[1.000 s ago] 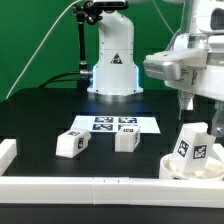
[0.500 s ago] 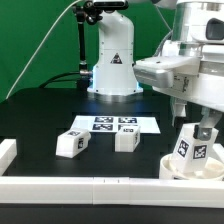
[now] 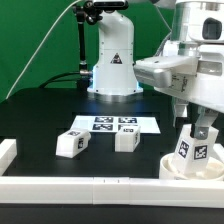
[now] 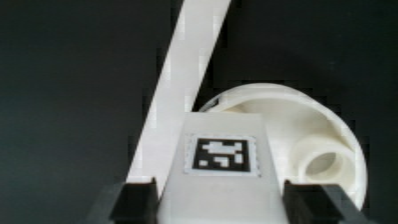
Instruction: Assemble stool
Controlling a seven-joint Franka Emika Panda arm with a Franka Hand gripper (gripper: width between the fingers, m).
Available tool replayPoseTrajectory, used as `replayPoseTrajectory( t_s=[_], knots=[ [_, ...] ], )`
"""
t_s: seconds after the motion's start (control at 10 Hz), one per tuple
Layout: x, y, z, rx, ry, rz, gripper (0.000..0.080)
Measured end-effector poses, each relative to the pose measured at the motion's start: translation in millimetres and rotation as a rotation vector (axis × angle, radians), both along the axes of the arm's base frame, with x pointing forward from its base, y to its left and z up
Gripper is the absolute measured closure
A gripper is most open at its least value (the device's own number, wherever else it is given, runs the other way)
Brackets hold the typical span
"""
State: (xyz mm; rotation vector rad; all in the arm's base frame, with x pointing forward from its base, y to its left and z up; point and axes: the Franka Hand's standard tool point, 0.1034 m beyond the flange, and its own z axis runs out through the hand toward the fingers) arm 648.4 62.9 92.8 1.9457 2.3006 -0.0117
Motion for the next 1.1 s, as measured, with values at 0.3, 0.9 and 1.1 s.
replayPoseTrajectory(
  t_s=[0.3, 0.9, 1.1],
  knots=[
    [-2.8, -2.9, -0.4, 0.048, -0.015, -0.283, 0.0464],
    [-4.0, 0.6, -1.5, 0.107, -0.04, -0.751, 0.0462],
    [-6.4, 2.4, -2.4, 0.181, -0.059, -1.026, 0.0462]
  ],
)
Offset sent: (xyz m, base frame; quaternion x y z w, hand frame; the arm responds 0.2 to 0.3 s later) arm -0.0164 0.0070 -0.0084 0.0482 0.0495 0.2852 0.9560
